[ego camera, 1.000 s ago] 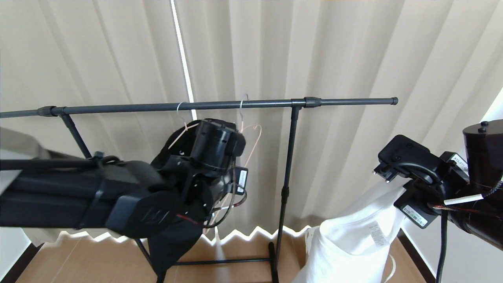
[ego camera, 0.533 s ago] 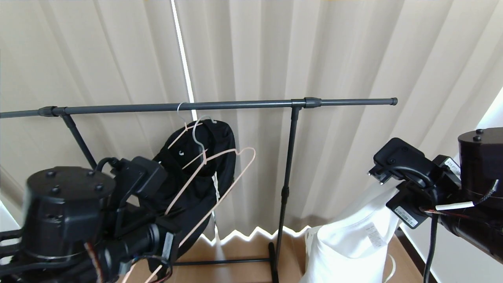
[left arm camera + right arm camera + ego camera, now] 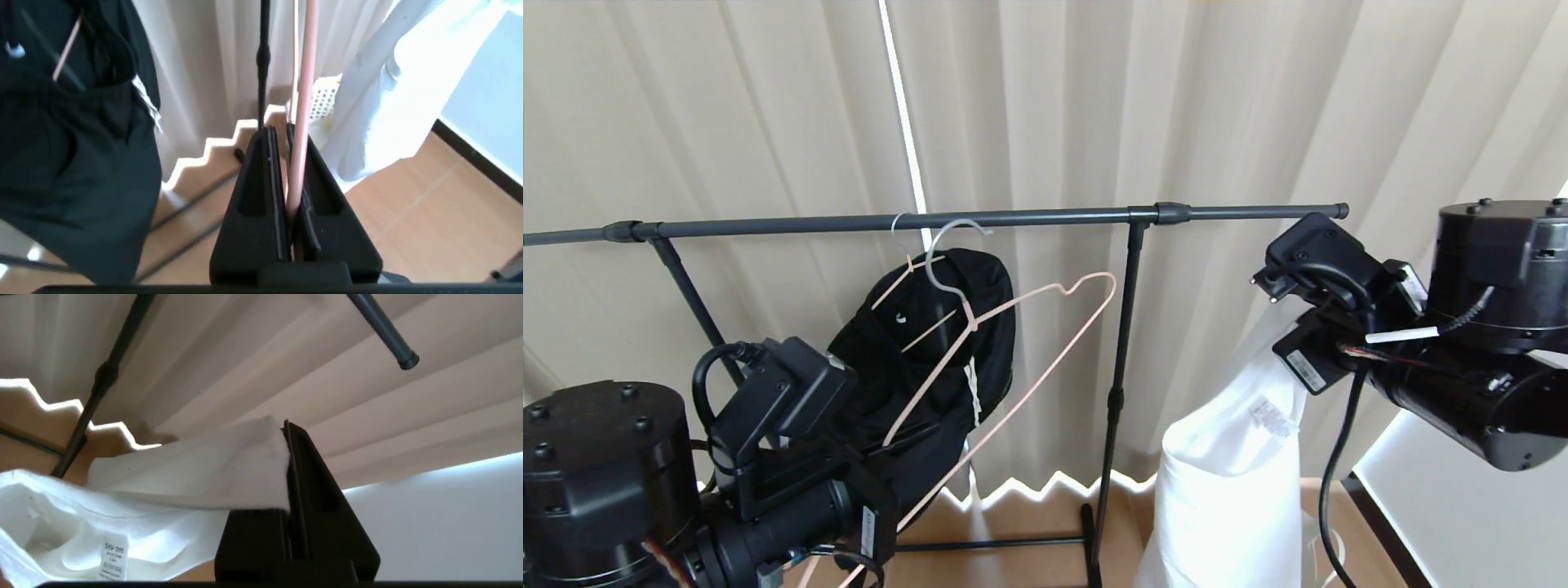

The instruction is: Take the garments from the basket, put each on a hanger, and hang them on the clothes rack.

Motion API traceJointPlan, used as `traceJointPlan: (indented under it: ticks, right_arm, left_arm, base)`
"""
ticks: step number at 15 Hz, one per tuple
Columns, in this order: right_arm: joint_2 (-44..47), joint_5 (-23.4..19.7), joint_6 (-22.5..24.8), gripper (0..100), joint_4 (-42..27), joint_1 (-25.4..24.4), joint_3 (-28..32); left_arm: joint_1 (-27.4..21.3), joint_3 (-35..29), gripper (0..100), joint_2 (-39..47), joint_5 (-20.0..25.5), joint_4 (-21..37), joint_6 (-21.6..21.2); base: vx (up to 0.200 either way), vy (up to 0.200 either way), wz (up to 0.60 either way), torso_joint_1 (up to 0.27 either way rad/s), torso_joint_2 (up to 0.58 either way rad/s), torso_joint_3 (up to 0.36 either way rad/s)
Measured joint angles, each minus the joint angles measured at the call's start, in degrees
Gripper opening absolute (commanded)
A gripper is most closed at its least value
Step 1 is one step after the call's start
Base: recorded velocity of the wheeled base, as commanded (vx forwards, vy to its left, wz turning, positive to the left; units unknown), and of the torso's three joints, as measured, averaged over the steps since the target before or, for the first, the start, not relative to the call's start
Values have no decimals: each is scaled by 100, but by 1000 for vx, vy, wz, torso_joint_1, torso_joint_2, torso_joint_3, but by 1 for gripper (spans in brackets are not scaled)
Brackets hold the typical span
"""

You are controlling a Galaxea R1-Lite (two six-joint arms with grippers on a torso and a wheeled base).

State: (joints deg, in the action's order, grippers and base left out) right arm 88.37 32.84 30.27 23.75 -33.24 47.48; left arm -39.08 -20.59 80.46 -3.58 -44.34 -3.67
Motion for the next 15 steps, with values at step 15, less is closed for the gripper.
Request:
traceJointPlan:
  ticks: [15]
  right_arm:
    - [1518,-356,-246,0,1459,549,734]
  left_arm:
    - [328,885,0,713,1385,-1646,-585]
  base:
    - [0,0,0,0,0,0]
